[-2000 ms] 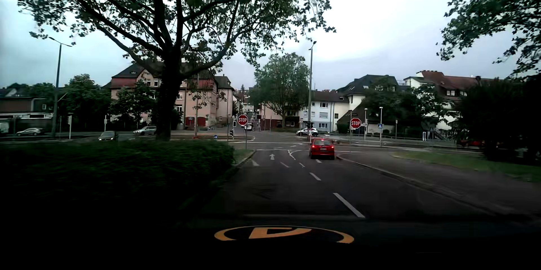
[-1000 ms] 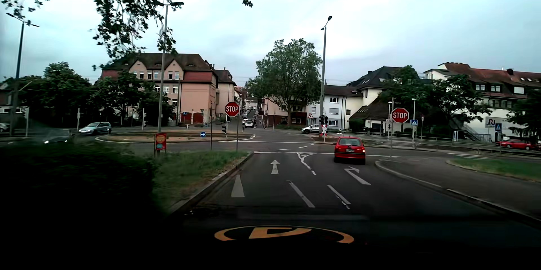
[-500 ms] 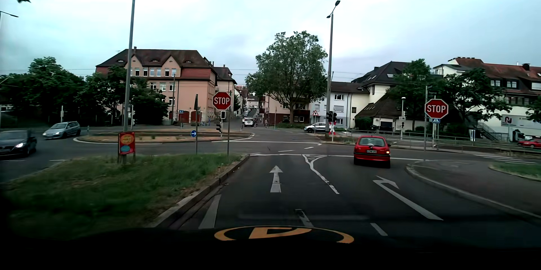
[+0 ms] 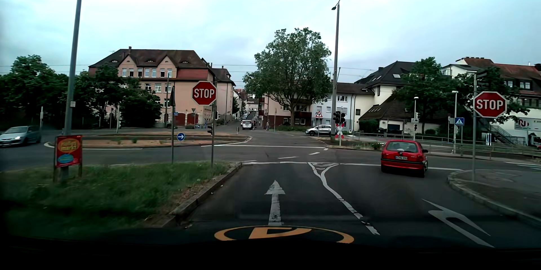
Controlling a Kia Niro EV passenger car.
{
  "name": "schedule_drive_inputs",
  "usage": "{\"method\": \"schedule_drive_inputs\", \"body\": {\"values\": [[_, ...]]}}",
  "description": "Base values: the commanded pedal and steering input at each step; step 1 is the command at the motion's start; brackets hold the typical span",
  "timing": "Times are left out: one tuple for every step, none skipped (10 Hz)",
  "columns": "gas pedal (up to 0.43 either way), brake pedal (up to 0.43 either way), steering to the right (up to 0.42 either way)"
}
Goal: Follow the waypoints while adhering to traffic rules and regulations
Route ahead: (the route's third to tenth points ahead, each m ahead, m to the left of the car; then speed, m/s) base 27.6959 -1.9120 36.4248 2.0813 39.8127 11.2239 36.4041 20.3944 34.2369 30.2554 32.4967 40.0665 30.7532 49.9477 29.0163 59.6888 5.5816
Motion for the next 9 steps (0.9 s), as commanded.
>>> {"method": "schedule_drive_inputs", "body": {"values": [[0.000, 0.220, 0.006], [0.000, 0.226, 0.005], [0.000, 0.226, 0.000], [0.000, 0.226, 0.000], [0.000, 0.226, 0.000], [0.000, 0.232, 0.002], [0.000, 0.232, 0.006], [0.000, 0.232, 0.005], [0.000, 0.250, 0.003]]}}
